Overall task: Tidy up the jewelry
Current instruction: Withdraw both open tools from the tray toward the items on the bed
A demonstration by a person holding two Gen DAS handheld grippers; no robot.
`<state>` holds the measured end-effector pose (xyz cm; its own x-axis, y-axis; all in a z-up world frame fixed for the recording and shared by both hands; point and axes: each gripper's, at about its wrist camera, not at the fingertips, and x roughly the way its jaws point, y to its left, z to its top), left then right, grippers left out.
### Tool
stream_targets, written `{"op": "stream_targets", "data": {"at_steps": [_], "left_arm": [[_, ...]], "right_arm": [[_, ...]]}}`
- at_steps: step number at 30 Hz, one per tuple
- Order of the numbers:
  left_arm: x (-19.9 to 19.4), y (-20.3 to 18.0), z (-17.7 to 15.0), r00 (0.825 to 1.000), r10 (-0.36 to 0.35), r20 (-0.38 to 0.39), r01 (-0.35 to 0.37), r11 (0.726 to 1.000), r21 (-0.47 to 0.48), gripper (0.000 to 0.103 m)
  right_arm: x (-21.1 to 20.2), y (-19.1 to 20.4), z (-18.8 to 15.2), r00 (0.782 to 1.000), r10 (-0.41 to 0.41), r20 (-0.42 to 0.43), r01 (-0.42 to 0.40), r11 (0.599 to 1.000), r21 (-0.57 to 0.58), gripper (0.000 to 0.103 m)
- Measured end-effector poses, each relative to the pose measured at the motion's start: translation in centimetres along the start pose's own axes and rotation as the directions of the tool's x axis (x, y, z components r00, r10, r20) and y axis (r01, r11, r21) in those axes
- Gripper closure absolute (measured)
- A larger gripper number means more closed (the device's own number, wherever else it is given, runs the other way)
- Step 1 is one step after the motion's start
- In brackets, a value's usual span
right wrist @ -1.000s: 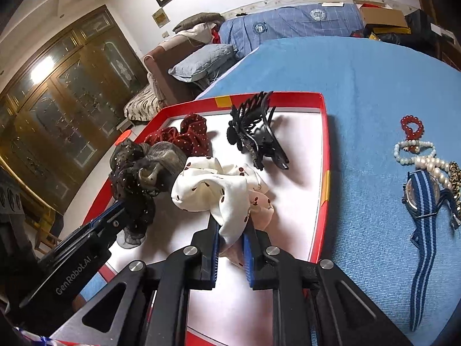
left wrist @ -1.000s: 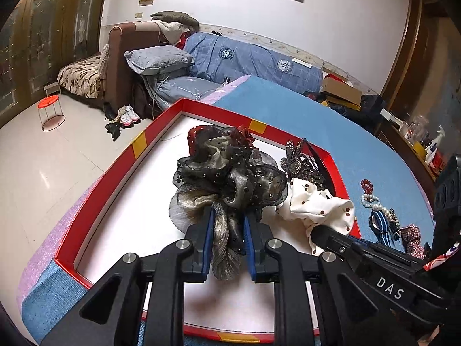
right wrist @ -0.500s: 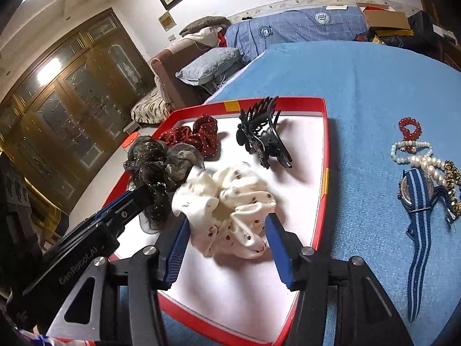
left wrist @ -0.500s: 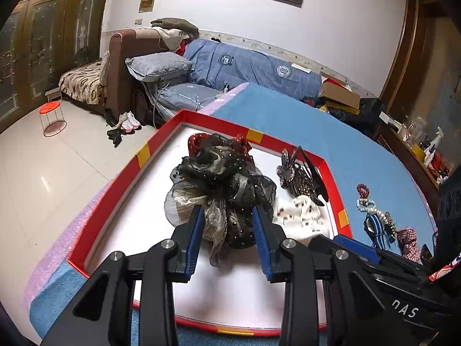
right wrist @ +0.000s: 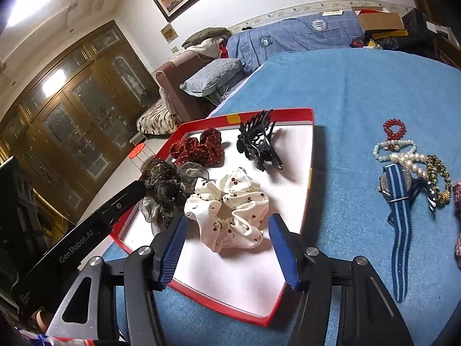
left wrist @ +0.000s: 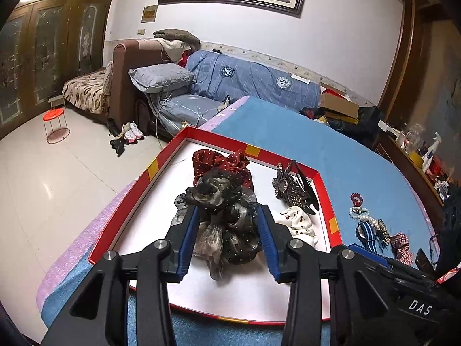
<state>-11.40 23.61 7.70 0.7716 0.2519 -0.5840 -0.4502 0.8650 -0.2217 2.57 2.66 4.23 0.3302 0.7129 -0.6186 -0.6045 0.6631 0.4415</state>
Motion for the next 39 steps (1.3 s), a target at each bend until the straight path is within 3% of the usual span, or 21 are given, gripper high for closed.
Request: {"op": "stream_targets", "data": {"at_steps": [10, 24, 39], "left_arm": [[-1.3, -1.1, -0.1, 1.000, -0.005, 0.017, 0.004, 1.000, 0.017, 0.059], [-3.4, -5.5, -1.0, 0.998, -0.054, 0.025, 0.051, 0.993, 0.111, 0.059], [-4.5, -12.5, -3.8, 0.988, -0.146, -0.051, 0.154, 0.955, 0.253, 0.058]], "right_arm": [[-1.5, -0.7, -0.4, 1.000, 0.018, 0.018, -0.019, 0.999, 0.028, 0.038], [-4.9, -3.7, -1.4, 0.997, 0.005, 0.074, -0.012, 0.995, 0.095, 0.037], [-10.0, -8.5, -3.2, 0.987, -0.040, 0.155, 0.009, 0.981, 0.196, 0.036]]}}
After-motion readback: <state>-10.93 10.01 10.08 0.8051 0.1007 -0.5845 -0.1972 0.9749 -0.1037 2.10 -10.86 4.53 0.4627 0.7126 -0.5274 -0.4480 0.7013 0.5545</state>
